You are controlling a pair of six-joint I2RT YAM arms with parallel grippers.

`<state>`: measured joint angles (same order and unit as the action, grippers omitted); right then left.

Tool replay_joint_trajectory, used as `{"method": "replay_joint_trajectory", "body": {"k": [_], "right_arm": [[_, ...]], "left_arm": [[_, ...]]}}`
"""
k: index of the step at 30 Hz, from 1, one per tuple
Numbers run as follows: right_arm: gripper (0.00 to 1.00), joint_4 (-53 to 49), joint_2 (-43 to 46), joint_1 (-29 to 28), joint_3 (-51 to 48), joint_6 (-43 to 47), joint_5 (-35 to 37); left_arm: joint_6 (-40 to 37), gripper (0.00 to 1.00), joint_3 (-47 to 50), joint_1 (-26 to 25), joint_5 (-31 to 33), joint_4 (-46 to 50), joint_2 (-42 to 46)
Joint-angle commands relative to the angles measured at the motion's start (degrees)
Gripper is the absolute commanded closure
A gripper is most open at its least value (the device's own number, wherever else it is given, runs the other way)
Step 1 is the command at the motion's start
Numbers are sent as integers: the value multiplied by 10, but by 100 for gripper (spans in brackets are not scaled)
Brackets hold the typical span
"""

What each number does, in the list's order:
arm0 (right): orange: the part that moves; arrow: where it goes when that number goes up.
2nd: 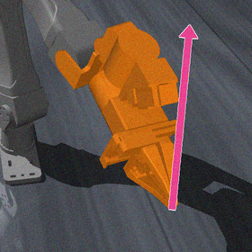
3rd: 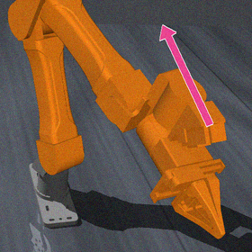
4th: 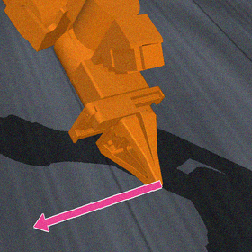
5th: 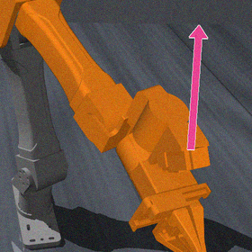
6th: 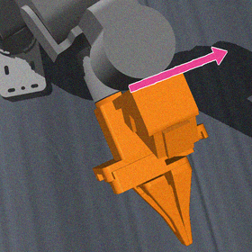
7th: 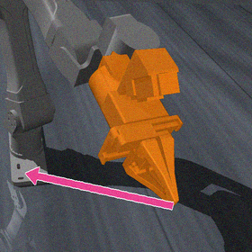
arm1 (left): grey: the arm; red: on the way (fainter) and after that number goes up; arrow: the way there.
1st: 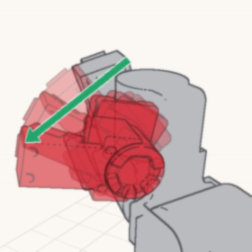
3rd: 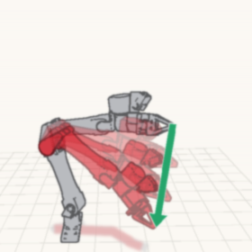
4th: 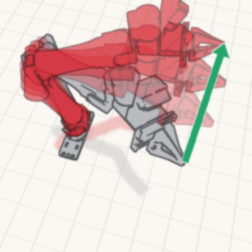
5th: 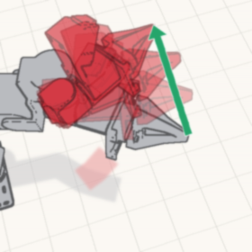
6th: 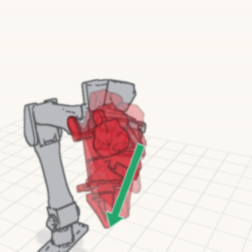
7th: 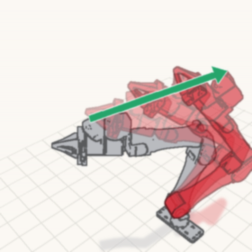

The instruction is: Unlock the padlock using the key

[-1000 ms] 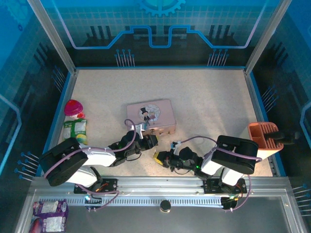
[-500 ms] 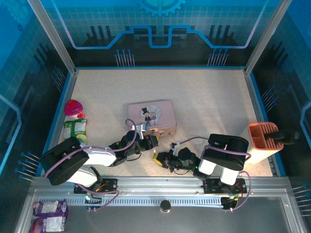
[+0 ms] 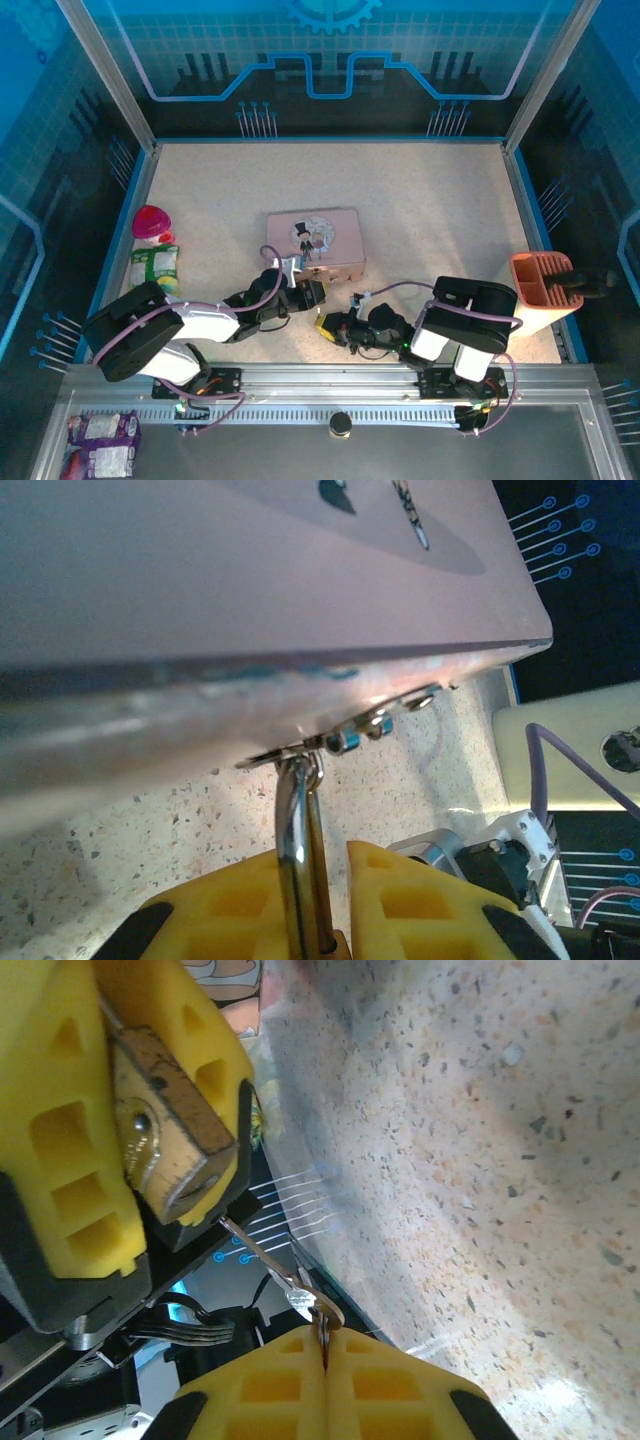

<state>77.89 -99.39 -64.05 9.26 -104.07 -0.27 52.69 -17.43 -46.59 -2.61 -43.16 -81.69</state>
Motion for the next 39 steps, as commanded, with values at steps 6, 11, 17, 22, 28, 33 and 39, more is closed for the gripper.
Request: {"method": "replay_joint_trajectory", "body": {"k": [6, 11, 17, 22, 28, 33, 39], "right_arm": [[100, -45, 42, 2, 2, 14, 8], [100, -65, 53, 3, 5, 17, 5], [100, -42, 40, 4, 1, 8, 7], [100, -37, 42, 4, 1, 10, 7], [100, -70, 72, 4, 1, 16, 7], [100, -111, 101, 4, 4, 23, 8], [100, -121, 104, 6, 8, 28, 9]], "left_arm": [[-21, 90, -12, 1, -50, -46, 28], [-21, 90, -13, 1, -53, -40, 38], [-20, 90, -13, 1, -56, -24, 56], [-24, 90, -11, 0, -57, -7, 65], [-25, 89, -9, 1, -51, 0, 72], [-23, 89, -9, 0, -49, -4, 71], [-15, 89, -9, 0, -62, -14, 72]]}}
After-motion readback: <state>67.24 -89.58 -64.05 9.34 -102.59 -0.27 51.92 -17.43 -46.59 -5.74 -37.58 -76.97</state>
